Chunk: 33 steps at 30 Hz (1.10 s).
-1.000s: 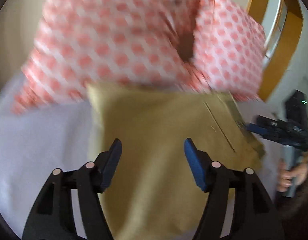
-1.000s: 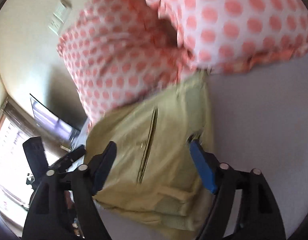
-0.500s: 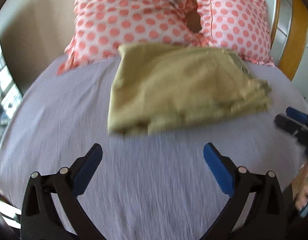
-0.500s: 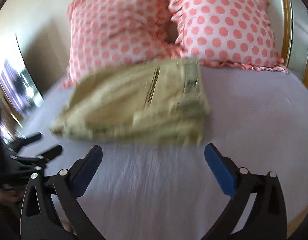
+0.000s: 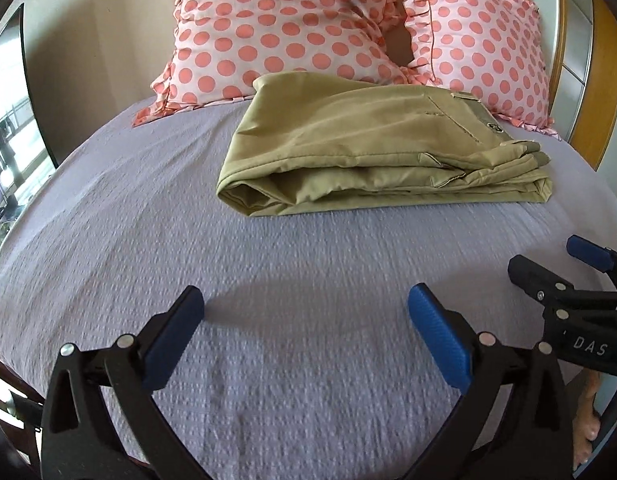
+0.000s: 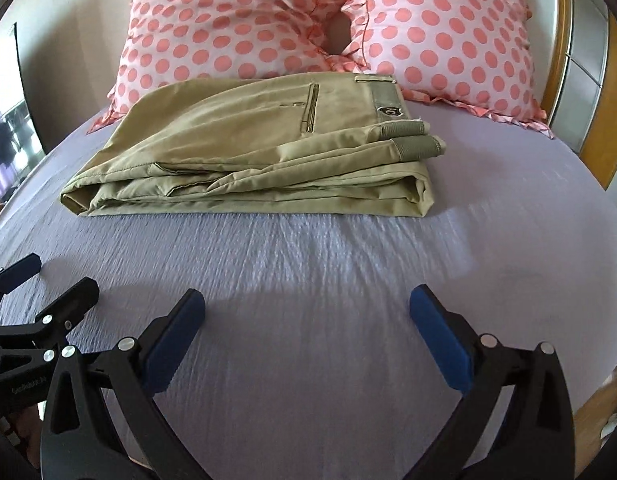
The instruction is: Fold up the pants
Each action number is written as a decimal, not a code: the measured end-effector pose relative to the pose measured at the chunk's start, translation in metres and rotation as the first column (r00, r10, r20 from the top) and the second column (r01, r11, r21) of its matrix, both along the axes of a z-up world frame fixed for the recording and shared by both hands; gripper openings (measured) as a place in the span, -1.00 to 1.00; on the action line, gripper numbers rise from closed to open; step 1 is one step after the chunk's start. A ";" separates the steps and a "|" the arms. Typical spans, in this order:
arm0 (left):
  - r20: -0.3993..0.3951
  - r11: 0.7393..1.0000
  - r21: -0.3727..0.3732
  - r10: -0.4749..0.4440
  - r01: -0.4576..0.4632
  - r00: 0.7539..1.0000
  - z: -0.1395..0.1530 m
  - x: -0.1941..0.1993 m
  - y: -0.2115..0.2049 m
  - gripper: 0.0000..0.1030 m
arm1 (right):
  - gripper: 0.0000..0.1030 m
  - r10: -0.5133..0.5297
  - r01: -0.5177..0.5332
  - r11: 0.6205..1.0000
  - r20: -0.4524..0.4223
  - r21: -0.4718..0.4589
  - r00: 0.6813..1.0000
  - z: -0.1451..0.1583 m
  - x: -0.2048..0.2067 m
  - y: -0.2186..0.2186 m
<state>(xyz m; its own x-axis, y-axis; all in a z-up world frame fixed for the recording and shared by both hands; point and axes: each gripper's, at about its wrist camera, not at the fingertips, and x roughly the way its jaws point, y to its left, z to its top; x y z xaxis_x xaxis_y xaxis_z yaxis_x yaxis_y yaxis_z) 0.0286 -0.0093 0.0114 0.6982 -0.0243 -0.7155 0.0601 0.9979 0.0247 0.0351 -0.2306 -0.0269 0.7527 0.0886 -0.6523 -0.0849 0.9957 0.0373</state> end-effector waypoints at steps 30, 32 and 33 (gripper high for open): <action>0.011 1.000 0.002 -0.003 0.003 1.000 -0.001 -0.001 -0.001 0.97 | 0.97 -0.004 0.004 1.000 -0.001 0.000 1.000 0.000 0.001 0.001; 0.011 1.000 0.002 -0.002 0.002 1.000 -0.001 -0.001 -0.002 0.97 | 0.97 -0.004 0.004 1.000 -0.002 0.000 1.000 0.000 0.001 0.001; 0.011 1.000 0.002 -0.002 0.002 1.000 -0.001 -0.001 -0.002 0.97 | 0.97 -0.004 0.004 1.000 -0.002 0.000 1.000 0.000 0.001 0.001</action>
<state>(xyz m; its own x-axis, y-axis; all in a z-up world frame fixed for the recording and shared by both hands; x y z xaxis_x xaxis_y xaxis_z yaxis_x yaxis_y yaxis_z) 0.0272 -0.0111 0.0101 0.7062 -0.0248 -0.7076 0.0621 0.9977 0.0270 0.0360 -0.2297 -0.0267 0.7520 0.0855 -0.6536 -0.0810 0.9960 0.0371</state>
